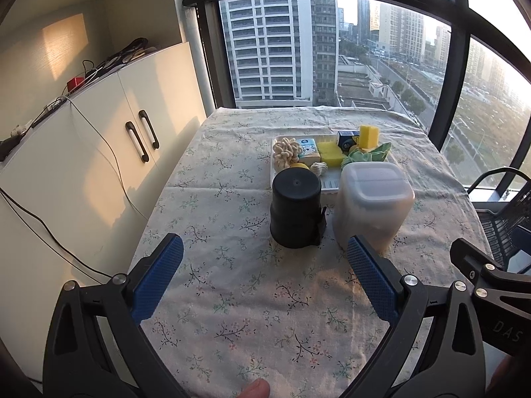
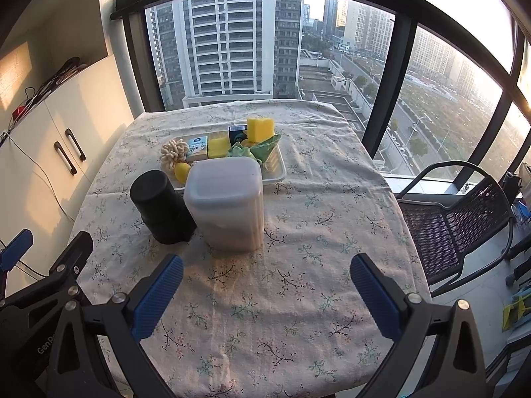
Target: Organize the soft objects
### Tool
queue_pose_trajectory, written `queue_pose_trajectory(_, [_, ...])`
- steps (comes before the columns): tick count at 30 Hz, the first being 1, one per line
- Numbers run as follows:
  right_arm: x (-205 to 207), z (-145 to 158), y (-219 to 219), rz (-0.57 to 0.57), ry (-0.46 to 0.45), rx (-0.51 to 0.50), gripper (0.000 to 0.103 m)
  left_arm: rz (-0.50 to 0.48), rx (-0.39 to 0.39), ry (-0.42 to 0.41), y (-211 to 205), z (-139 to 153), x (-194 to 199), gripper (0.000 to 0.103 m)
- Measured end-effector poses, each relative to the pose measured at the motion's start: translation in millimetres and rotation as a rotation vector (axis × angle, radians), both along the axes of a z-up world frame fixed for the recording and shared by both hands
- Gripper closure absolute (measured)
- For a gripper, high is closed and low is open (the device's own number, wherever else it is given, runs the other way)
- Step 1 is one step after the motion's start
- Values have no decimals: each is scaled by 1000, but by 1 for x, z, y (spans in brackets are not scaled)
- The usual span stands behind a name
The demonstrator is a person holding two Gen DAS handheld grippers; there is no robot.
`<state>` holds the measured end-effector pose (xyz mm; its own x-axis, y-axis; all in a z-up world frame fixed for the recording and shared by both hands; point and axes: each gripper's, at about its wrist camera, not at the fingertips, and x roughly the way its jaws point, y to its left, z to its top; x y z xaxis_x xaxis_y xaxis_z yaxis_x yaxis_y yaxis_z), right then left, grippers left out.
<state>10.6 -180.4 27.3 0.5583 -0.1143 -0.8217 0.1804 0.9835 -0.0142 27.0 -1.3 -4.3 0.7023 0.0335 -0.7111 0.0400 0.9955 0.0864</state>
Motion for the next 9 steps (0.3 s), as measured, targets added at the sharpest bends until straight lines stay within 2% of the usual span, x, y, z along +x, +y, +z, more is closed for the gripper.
queue_pose_trajectory(5, [4,-8,1,6,21,2,0,7,11,24,-3,-10,6,3])
queue_pose_trajectory(9, [11,-24,-3,-1,56,17,0,8,-22,-14,0,-18,8,3])
